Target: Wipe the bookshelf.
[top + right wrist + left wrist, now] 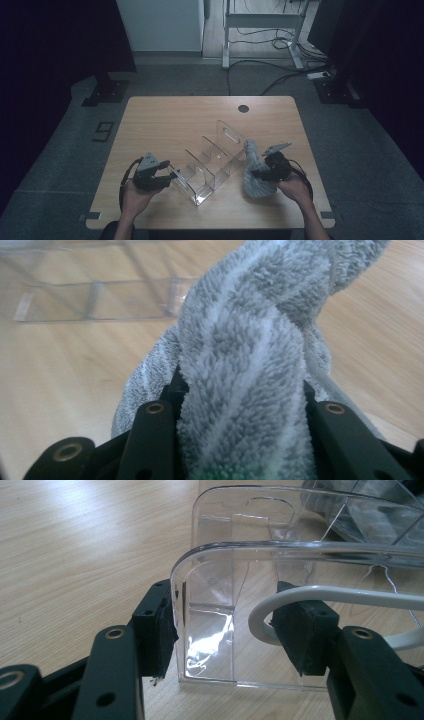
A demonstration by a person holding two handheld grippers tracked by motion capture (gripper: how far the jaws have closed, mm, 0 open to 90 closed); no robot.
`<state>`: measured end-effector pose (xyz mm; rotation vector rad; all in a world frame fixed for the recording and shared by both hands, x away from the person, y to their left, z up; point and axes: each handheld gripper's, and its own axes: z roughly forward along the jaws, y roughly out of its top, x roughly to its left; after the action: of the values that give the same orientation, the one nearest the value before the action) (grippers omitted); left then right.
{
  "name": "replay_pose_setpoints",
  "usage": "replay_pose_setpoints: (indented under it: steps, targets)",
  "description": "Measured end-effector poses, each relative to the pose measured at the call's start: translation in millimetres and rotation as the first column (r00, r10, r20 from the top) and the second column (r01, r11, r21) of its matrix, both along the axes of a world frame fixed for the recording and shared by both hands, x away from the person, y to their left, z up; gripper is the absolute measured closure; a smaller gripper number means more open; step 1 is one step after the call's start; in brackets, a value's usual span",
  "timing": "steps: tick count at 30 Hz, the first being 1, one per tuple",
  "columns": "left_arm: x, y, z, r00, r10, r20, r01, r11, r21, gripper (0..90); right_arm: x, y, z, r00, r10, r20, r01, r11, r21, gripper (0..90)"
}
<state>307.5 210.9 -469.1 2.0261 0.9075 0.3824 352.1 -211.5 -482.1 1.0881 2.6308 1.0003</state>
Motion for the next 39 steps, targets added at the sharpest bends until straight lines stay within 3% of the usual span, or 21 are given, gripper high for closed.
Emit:
replay_pose_setpoints:
  steps: [8, 18, 27, 39]
  targets:
    - [-0.8, -2.1, 0.4, 1.0, -0.004, -0.001, 0.004, 1.0, 0.004, 43.9, -1.7, 29.6, -4.6, 0.9966, 0.081, -0.011, -0.081, 0.997, 0.019, 58.5]
    - [-2.5, -6.6, 1.2, 0.9999, -0.014, 0.006, 0.014, 0.9998, 0.013, 44.1, 2.7, 56.5, -12.0, 0.9897, 0.134, 0.052, -0.135, 0.991, 0.018, 58.2]
    - [-2.7, -8.9, 1.2, 0.9999, -0.01, 0.007, 0.009, 0.9998, 0.015, 44.2, 6.8, 60.8, -16.5, 0.9915, 0.117, 0.058, -0.118, 0.993, 0.013, 60.1]
    - [-2.8, -9.3, 0.8, 1.0, -0.004, 0.007, 0.004, 0.9999, 0.012, 44.2, 12.8, 69.5, -36.8, 0.9952, 0.095, 0.021, -0.094, 0.995, -0.043, 60.0]
